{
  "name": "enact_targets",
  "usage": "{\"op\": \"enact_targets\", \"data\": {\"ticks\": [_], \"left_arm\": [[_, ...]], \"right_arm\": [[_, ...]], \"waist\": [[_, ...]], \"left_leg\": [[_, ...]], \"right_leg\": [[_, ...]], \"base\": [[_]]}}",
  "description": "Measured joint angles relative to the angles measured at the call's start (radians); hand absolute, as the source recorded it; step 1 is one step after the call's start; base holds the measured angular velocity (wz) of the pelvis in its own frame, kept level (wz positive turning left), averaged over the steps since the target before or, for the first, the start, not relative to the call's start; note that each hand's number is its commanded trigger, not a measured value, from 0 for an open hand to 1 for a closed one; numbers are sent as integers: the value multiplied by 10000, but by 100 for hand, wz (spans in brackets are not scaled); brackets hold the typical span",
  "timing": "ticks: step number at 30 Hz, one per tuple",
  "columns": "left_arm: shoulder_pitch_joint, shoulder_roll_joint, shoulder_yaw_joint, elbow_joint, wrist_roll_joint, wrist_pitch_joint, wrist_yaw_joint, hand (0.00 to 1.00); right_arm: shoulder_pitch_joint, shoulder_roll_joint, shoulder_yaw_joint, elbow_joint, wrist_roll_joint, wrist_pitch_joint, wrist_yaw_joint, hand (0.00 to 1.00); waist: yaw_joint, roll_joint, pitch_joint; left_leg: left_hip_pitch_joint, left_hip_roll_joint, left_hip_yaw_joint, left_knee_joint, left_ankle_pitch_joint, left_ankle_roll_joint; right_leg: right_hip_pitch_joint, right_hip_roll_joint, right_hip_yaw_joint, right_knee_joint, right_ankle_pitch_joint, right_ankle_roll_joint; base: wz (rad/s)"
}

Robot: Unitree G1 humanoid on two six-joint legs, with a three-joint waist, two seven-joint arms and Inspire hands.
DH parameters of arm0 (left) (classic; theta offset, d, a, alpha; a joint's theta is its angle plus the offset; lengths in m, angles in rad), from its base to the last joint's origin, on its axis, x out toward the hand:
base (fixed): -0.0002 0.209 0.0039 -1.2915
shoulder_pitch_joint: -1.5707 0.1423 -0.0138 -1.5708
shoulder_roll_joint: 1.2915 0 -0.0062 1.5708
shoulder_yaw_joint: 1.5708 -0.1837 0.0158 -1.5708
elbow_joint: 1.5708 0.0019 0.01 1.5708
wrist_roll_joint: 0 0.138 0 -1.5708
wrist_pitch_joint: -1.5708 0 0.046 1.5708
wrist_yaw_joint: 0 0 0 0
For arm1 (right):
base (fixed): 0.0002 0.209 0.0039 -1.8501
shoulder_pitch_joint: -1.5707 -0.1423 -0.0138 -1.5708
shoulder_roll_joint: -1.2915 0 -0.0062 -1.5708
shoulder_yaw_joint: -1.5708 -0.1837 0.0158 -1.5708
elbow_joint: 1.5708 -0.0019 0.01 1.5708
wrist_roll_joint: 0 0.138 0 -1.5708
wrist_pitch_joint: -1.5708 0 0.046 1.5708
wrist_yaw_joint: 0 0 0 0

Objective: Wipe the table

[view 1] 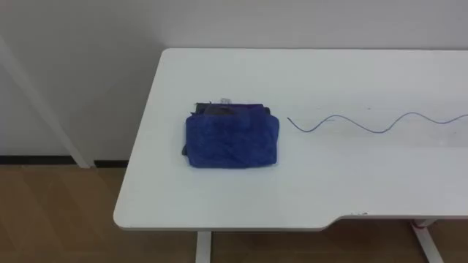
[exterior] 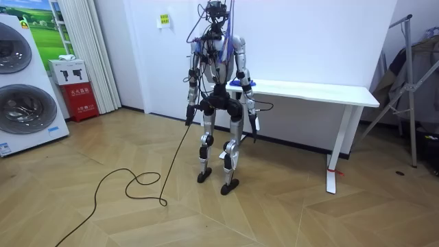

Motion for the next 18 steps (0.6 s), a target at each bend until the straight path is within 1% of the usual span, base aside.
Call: {"op": "enact_targets", "data": {"ticks": [7,13,15,18], "left_arm": [[-23,2,-82,-18,2,-61,89,0],[-73,7,-39,-1,-9,-81,158,0],[-72,9,-43,4,-36,-78,151,0],[-42,-11,-46,3,-218,-66,125,0]], "right_arm": [[6,0,12,-41,9,-5,23,0],[-41,-15,-3,-84,451,-101,17,0],[-48,-16,-4,-71,786,-95,-13,0],[19,-13,-3,25,1941,-96,-265,0]], "waist": [[4,-5,1],[12,0,-1],[17,-6,0],[28,0,1]], "left_leg": [[-9,-4,-7,-2,0,0],[-61,-4,-16,4,0,0],[-69,-6,-14,6,0,0],[6,-5,52,9,0,0]], "right_leg": [[-3,-6,15,-2,-7,-3],[-16,-2,-12,-9,-12,-3],[-17,-2,-13,-9,-12,-3],[-17,-1,49,10,-12,-2]], "base": [[0],[1],[0],[-5]]}}
